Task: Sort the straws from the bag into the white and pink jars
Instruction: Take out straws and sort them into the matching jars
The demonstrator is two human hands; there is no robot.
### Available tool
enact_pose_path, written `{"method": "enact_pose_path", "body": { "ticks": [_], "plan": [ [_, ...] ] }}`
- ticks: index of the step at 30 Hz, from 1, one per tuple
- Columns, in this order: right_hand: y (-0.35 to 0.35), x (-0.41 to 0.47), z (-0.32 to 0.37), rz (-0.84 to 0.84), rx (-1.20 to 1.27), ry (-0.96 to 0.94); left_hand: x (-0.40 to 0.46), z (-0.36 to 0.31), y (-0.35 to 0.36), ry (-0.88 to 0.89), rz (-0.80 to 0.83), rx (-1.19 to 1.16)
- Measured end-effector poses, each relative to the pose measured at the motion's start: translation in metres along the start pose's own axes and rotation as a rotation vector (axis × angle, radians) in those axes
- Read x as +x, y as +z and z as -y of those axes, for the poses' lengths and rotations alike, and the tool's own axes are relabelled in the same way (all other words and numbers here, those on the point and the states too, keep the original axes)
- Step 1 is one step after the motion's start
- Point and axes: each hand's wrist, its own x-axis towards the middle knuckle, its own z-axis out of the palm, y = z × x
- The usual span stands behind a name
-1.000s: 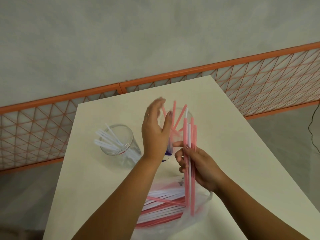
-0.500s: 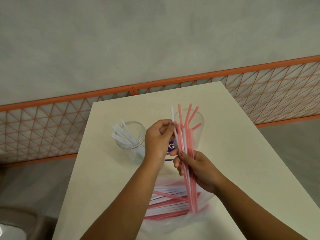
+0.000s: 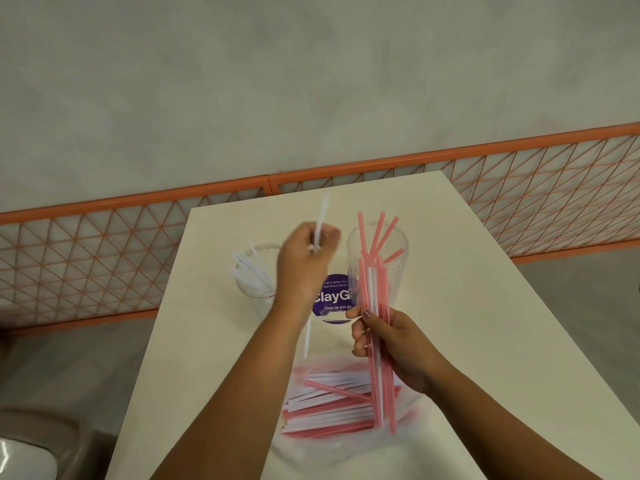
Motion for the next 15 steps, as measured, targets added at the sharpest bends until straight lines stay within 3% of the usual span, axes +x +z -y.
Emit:
{"method": "enact_pose_path", "body": {
  "ticks": [4, 15],
  "plan": [
    [0.004, 0.001, 0.004, 0.002, -0.025, -0.021, -0.018, 0.024, 0.013, -0.065, 0.216, 0.162],
    [0.008, -0.001, 0.004, 0.007, -0.126, -0.007, -0.03, 0.032, 0.017, -0.06, 0.104, 0.104]
  ]
}}
